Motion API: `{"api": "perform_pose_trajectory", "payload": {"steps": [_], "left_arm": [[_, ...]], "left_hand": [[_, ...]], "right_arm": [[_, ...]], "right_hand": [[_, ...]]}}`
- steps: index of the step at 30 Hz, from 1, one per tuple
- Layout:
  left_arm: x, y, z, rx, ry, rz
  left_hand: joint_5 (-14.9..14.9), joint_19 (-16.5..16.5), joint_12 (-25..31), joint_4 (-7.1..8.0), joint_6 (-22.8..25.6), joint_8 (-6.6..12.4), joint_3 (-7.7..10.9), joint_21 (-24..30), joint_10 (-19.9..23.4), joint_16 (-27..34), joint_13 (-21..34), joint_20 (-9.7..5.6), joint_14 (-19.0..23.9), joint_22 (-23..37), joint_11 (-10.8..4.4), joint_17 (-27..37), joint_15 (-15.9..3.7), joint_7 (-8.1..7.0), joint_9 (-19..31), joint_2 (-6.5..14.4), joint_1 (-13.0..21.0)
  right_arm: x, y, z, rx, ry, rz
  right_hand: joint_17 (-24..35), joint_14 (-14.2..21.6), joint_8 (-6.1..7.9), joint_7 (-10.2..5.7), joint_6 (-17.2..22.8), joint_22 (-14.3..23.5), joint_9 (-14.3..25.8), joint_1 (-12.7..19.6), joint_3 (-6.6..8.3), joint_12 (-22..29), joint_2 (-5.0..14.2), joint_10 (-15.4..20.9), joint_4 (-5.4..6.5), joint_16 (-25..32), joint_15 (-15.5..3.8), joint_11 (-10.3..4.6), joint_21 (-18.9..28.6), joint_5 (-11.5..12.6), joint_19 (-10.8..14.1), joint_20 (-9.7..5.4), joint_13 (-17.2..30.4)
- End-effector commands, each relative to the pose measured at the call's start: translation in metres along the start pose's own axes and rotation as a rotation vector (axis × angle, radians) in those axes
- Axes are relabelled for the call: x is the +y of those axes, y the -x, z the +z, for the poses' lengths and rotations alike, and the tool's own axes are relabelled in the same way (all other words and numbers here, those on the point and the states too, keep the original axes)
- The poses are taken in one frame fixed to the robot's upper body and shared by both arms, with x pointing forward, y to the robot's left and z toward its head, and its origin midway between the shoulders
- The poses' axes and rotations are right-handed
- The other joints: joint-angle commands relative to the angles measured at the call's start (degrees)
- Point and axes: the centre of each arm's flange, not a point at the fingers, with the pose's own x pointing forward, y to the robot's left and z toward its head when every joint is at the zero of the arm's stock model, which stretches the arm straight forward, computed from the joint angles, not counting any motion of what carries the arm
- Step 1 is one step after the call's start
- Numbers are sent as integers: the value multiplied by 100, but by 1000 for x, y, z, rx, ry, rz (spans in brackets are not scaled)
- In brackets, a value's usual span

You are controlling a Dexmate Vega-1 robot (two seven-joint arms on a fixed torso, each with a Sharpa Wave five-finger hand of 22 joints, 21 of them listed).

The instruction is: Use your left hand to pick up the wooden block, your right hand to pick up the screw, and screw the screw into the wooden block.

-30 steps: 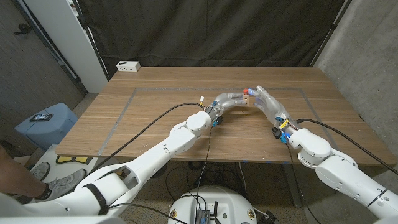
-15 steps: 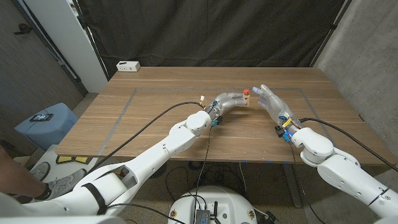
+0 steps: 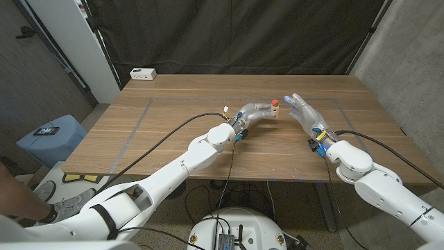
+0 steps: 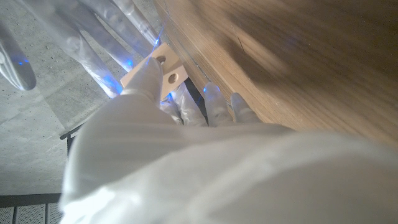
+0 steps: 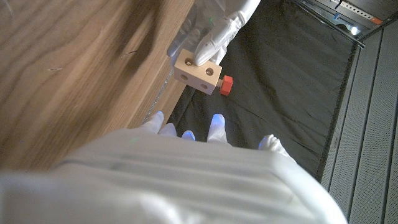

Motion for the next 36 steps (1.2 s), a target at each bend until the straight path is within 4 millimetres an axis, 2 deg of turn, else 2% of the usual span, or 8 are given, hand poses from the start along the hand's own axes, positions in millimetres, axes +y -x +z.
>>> {"api": "perform_pose_trajectory", "payload": {"steps": [1, 11, 36], "left_arm": [[-1, 1, -1, 6, -1, -1], [0, 0, -1, 8, -3, -2], [1, -4, -4, 14, 2, -4]], "left_hand": [[40, 28, 42, 32, 55, 38, 8, 19, 76, 44, 13, 18, 14, 33, -9, 8, -291, 14, 21, 23, 20], [39, 29, 49, 31, 52, 34, 4, 19, 92, 44, 17, 23, 10, 33, -8, 8, -296, 11, 21, 22, 24], [41, 30, 51, 33, 62, 33, -1, 20, 96, 45, 26, 22, 7, 33, -8, 10, -288, 19, 21, 28, 27]], "right_arm": [[0, -7, -4, 24, -10, 37], [2, -13, -6, 28, -17, 58], [8, -21, -3, 31, -5, 110]], "right_hand": [[9, -929, -14, -1, -71, 28, 26, -76, 20, -12, -12, -810, 22, 26, 76, 55, -18, 30, -15, 43, 8], [22, -988, 12, -16, -190, 30, 24, -158, -6, -18, -35, -928, 58, 21, 104, 194, -25, 23, -68, 72, 8], [32, -1064, 48, -61, -238, 31, 22, -258, -24, -4, -36, -1006, 110, 18, 117, 215, -35, 27, -161, 100, 8]]}}
